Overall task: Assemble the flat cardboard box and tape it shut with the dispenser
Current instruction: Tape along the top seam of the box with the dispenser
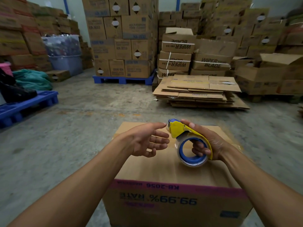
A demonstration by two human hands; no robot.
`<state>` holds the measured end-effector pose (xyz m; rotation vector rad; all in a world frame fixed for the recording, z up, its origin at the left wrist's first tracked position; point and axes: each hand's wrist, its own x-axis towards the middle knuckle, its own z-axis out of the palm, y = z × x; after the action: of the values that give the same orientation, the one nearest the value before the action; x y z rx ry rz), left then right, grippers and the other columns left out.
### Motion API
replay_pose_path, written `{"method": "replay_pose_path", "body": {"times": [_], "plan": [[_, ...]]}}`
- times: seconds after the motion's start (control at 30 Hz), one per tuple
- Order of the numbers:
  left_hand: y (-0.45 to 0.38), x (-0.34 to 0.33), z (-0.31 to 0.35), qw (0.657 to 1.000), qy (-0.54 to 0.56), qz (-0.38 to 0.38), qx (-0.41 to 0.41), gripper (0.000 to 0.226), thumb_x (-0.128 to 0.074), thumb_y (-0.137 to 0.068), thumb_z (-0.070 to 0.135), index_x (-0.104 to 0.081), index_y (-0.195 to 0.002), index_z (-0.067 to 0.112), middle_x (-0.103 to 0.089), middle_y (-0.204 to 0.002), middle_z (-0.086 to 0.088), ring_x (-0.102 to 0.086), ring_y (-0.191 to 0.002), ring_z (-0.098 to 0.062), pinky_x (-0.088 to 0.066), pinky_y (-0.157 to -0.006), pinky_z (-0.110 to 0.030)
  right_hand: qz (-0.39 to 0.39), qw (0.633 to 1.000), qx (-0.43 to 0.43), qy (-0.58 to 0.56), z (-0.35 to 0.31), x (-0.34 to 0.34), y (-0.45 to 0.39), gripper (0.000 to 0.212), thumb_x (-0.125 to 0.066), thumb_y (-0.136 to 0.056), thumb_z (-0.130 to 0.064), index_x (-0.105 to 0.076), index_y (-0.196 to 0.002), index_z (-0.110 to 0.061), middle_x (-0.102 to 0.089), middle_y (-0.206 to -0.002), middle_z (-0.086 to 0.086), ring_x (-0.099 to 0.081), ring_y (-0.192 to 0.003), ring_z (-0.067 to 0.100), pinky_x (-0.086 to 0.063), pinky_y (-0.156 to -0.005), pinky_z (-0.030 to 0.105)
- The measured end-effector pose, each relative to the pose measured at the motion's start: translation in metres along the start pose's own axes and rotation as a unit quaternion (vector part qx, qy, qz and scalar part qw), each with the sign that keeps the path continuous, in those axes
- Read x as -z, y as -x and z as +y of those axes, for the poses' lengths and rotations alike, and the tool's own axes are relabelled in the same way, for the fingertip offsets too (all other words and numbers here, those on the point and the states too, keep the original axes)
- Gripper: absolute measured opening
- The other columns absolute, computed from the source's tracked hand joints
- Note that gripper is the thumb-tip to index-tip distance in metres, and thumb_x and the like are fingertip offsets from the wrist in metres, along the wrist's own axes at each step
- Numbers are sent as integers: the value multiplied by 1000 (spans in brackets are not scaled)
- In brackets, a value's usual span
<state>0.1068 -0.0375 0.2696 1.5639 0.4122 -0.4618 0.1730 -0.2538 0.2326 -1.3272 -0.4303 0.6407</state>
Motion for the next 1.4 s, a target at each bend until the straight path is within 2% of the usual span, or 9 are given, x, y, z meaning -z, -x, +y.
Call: {"method": "replay_pose_path", "body": {"times": [0.1, 0.2, 0.3, 0.5, 0.73, 0.83, 1.0, 1.2, 1.4], "plan": [[-1, -2, -2, 1000, 22, -3, 11, 37, -54, -92, 42, -69, -104, 10, -74, -86, -4, -67, -74, -15, -41, -61, -26, 3, 1000, -1, 26, 0, 1, 1, 36, -53, -90, -39, -66, -122, -33, -43, -43, 7, -37, -26, 11, -39, -36, 23], [-2, -3, -3, 998, 53, -12, 23, 47, -48, -94, 48, -69, -105, 7, -74, -87, -6, -66, -71, -16, -40, -61, -26, 6, 998, -5, 55, 1, 2, 2, 39, -53, -89, -40, -62, -126, -31, -44, -44, 6, -38, -27, 11, -41, -36, 22], [-3, -4, -6, 998, 49, -18, 26, 50, -59, -88, 55, -70, -102, 8, -74, -85, -4, -66, -66, -13, -39, -61, -25, 7, 998, -5, 62, -1, 3, 2, 38, -52, -89, -39, -62, -125, -31, -45, -44, 6, -38, -27, 10, -41, -35, 22], [-5, -1, -7, 999, 36, -28, 20, 12, -63, -90, 23, -69, -86, 13, -75, -84, -1, -65, -65, -9, -37, -62, -24, 9, 998, -3, 69, -2, 6, 3, 38, -54, -88, -39, -65, -123, -33, -43, -46, 8, -37, -27, 11, -41, -36, 23], [-9, -2, -9, 999, -28, 14, 10, 13, -57, -92, 22, -65, -89, 13, -73, -76, 0, -62, -63, -8, -39, -59, -24, -35, 991, -16, 126, -13, 0, 3, 38, -61, -80, -44, -68, -117, -37, -52, -53, 11, -42, -29, 11, -42, -34, 21], [-13, 0, -11, 999, -44, 32, -5, 17, -54, -95, 20, -63, -83, 13, -63, -67, 3, -54, -56, -5, -36, -58, -21, -56, 988, -16, 143, -17, -4, 2, 40, -61, -79, -41, -64, -119, -36, -63, -61, 7, -45, -32, 10, -42, -32, 22], [-16, 19, -9, 989, -92, 91, -67, 26, -45, -97, 12, -56, -73, 14, -49, -63, 2, -35, -50, -7, -32, -55, -22, -76, 975, -32, 205, -26, -15, -9, 42, -64, -82, -29, -64, -122, -38, -69, -89, 5, -52, -48, 15, -48, -37, 25], [-12, 86, -16, 970, -113, 188, -107, 26, -50, -99, 20, -52, -74, 17, -43, -63, 2, -29, -54, -11, -24, -54, -25, -91, 951, -64, 289, -42, -6, -15, 40, -65, -82, -28, -67, -120, -39, -71, -83, 4, -54, -48, 15, -50, -39, 25], [-30, 113, -21, 944, -87, 285, -141, 10, -55, -93, 15, -59, -85, 13, -49, -72, -3, -38, -61, -15, -32, -56, -28, -82, 920, -29, 382, -57, -20, -51, 38, -68, -80, -40, -67, -118, -44, -69, -94, 16, -57, -56, 22, -52, -43, 30]]}}
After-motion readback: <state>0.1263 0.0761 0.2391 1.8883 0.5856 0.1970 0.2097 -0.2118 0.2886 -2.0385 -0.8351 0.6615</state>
